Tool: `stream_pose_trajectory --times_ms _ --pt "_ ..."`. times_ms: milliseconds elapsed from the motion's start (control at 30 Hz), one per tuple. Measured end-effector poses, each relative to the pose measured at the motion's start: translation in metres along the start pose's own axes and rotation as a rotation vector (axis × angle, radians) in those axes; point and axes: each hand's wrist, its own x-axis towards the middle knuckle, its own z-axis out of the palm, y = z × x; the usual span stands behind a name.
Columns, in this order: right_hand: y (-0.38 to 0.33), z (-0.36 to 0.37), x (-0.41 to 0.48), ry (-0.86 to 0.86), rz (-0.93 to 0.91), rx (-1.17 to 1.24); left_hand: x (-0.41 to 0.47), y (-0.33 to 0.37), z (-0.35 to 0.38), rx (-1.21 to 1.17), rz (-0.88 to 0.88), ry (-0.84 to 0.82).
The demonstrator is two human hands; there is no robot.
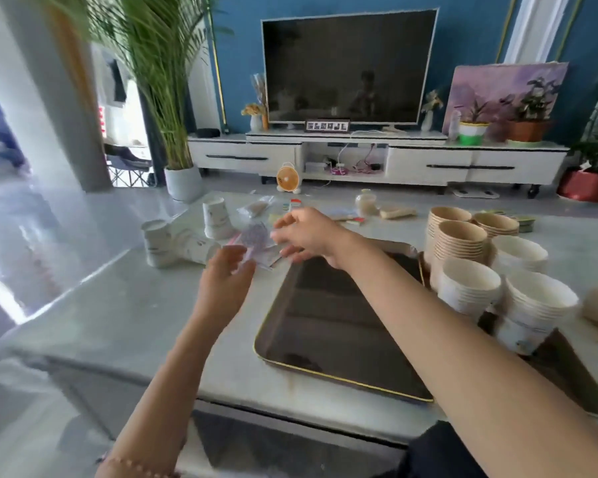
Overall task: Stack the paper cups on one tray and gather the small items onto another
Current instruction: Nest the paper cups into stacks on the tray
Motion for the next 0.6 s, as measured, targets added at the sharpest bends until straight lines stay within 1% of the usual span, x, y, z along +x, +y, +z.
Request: stream_pose_trajectory --times_ms 67,133,200,267,367,433,533,600 --pt "0.004 0.034 0.041 0.023 0.092 0.112 0.011 -0.031 -0.025 0.007 -0.100 0.071" --pt "0.013 0.076 0.086 0.074 0.113 0.114 0.029 -0.066 -0.046 0.084 -0.126 0.127" --pt "0.027 0.110 0.114 0.191 0.060 0.024 0.047 -0.089 -0.058 0.185 -0.130 0.179" --pt "0.036 0.134 0.131 0.256 0.000 -0.140 0.065 -0.103 -0.068 0.177 -0.158 0.266" --pt "0.042 0.159 0.148 0.286 -0.148 -0.427 0.091 -0.124 -0.075 0.120 -0.246 0.406" --pt "0.044 0.170 0.162 0.258 -0.200 -0.516 0.110 -0.137 -0.077 0.082 -0.290 0.444" --pt "0.050 0.184 0.185 0.202 -0.160 -0.567 0.143 -0.149 -0.080 0.053 -0.282 0.450" --pt "0.053 0.194 0.193 0.195 -0.100 -0.587 0.161 -0.152 -0.082 0.052 -0.179 0.434"
